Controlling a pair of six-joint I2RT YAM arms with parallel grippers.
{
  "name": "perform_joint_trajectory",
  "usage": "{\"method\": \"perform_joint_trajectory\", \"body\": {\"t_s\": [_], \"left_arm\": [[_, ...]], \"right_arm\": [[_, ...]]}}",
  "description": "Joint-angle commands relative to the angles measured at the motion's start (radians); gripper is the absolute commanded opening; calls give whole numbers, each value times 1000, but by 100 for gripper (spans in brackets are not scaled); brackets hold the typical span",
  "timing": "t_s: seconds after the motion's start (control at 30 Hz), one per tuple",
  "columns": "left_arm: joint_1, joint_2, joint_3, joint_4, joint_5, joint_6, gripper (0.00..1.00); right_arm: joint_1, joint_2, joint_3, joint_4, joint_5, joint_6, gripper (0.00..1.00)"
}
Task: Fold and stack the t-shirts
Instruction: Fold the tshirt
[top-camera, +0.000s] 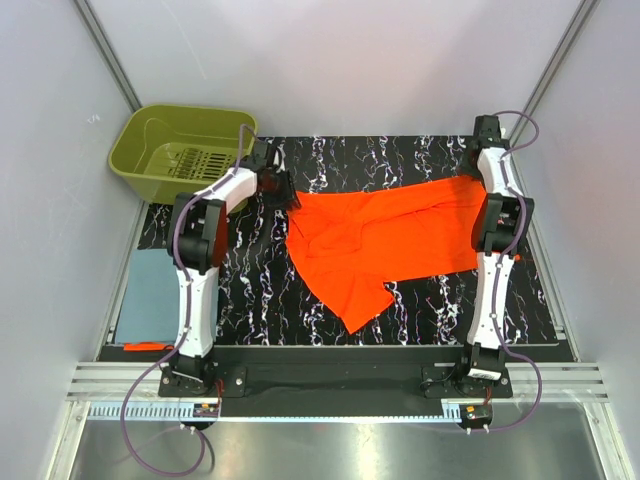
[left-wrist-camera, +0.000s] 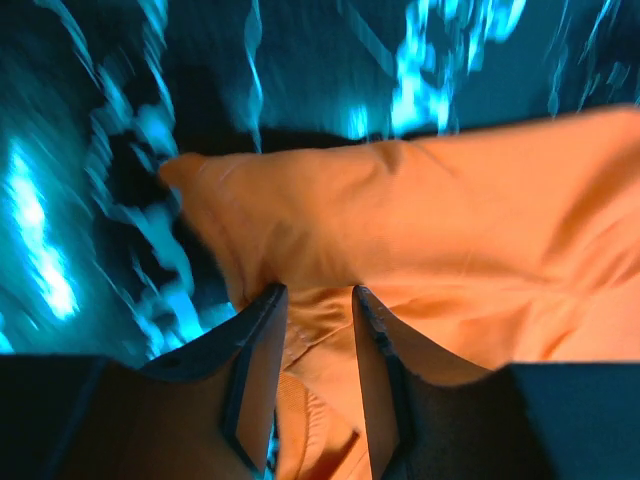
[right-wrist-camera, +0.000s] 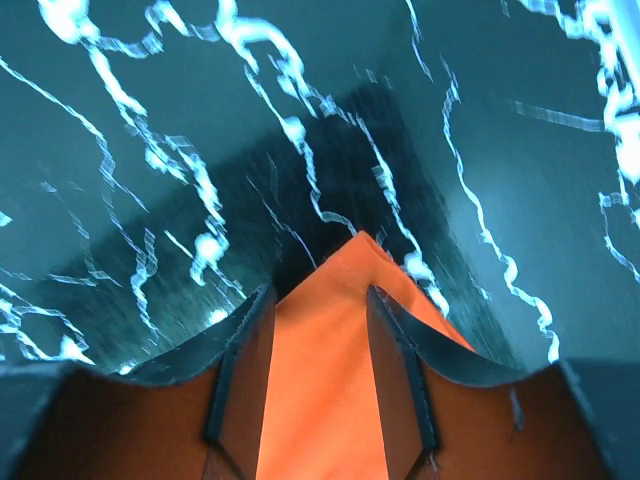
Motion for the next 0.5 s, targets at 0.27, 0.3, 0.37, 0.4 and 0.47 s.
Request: {"method": "perform_joint_trajectory", "body": {"t_s": [0.27,0.3,0.37,0.4,0.47], "left_arm": [[56,141,166,-7,18,-13,40],[56,133,166,-9,19,-3,41],[45,75,147,-9,2,39,51],[39,50,119,-9,-10,70,54],[25,-24,88,-10,-51,83,63]], "right_arm": [[-57,127,204,-75,31,-41,56],[-60,122,210,-78,19,-37,57],[-64,91,222,-76,-22,-27,62],[-66,79,224,-79,-31,-17,65],[-67,38,227,-90,-56,15,74]]}}
